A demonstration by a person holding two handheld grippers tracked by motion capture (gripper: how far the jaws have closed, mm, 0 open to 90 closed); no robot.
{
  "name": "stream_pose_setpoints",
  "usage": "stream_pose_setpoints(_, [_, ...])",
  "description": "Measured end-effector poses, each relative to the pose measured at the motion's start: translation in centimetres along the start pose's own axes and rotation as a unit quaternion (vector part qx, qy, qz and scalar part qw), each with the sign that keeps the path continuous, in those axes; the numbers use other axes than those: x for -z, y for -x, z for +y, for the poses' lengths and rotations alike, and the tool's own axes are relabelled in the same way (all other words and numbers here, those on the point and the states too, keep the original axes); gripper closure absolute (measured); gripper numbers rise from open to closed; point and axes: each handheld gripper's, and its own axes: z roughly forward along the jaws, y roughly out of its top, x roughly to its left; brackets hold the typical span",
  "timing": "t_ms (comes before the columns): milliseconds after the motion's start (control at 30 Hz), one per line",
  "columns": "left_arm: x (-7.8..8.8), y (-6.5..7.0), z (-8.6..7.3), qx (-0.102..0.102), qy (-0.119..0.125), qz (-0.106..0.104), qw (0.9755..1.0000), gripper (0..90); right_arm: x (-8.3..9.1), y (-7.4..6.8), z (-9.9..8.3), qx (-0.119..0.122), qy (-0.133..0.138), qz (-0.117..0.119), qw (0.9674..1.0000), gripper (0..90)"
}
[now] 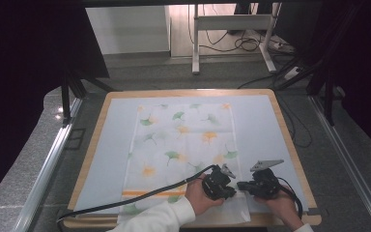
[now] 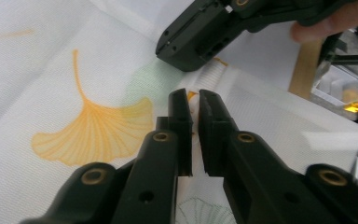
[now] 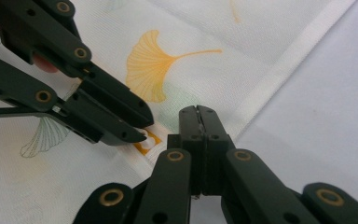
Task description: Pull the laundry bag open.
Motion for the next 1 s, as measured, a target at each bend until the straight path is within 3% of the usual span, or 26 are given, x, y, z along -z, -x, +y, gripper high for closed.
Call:
stream_pose_setpoints(367, [-0.15,0.23,-0.03,-0.003,0.000,0.006,1.0000,90.0,0.00,-0.04,-0.02,0.001,0.000,-0.001,1.0000,89.7])
stream_pose_setpoints(467, [-0.35,0.19,-0.05,0.003,0.000,-0.001,1.0000,85.0,-0.01,-0.10,-0.02,0.001,0.001,-0.003,1.0000,89.7])
stream_pose_setpoints(667, [-0.43,0.47,-0.14,-0.008,0.003,0.013,0.9999,88.0,-0.01,-0.07,0.01,0.002,-0.001,-0.003,1.0000,89.7])
stream_pose_setpoints(1000, [-0.25,0.27,-0.10,0.002,-0.003,0.008,1.0000,90.0,0.02,-0.12,-0.05,0.006,0.001,-0.006,1.0000,89.8])
